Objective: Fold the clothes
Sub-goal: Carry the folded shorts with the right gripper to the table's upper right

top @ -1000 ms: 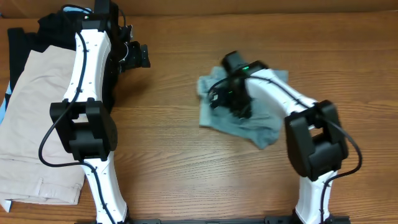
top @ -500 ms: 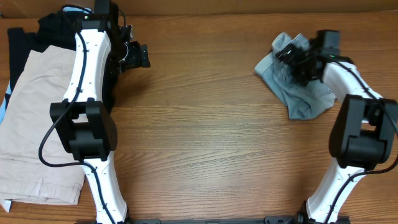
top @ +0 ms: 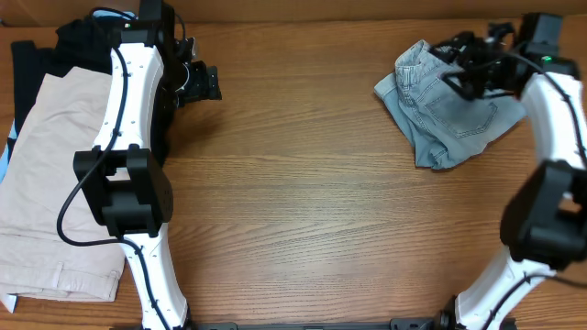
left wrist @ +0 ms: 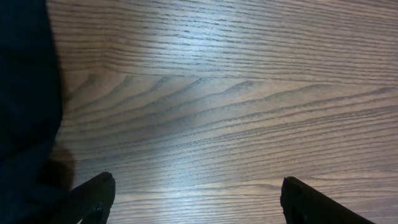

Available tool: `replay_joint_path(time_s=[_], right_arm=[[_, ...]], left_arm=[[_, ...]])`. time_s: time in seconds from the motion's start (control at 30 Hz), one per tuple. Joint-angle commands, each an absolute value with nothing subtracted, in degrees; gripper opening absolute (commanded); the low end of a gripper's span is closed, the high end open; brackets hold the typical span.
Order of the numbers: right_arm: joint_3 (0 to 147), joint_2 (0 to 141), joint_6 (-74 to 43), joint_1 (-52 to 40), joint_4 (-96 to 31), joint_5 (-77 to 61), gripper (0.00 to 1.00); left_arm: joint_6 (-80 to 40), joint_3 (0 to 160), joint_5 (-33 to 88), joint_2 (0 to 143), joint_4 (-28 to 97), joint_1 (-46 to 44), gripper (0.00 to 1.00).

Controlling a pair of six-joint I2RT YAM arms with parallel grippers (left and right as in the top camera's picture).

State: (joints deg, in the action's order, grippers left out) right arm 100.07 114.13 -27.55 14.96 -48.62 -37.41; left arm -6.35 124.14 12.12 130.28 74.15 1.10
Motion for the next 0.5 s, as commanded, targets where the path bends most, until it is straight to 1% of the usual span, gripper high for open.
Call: replay_joint_path(time_s=[0.0,0.07,0.17,0.37,0.47], right_arm=[[101.86,109.36,-24.49,15.44,-55.13,-18.35,0.9],[101.6,109.47,-21.85,14.87,-60.86,-11.53,0.92],[98.39,110.56,-21.19,13.3,-65.39,-3.92,0.95],[88.47,111.22,-24.27,11.22,-61.82,-3.73,0.95],[83.55,111.24,-25.3,9.89,-57.78,-3.84,0.91]], left_arm=[[-7.33,124.86,11.84,129.99,74.32,0.67,0.87],[-7.33,124.86,11.81,129.99,74.3,0.69,0.87],[-7.35,124.86,11.86,129.99,74.35,0.67,0.87],[-7.64,124.86,11.86,129.99,74.37,0.43,0.87],[-7.75,124.86,11.86,129.99,74.35,0.32,0.87]])
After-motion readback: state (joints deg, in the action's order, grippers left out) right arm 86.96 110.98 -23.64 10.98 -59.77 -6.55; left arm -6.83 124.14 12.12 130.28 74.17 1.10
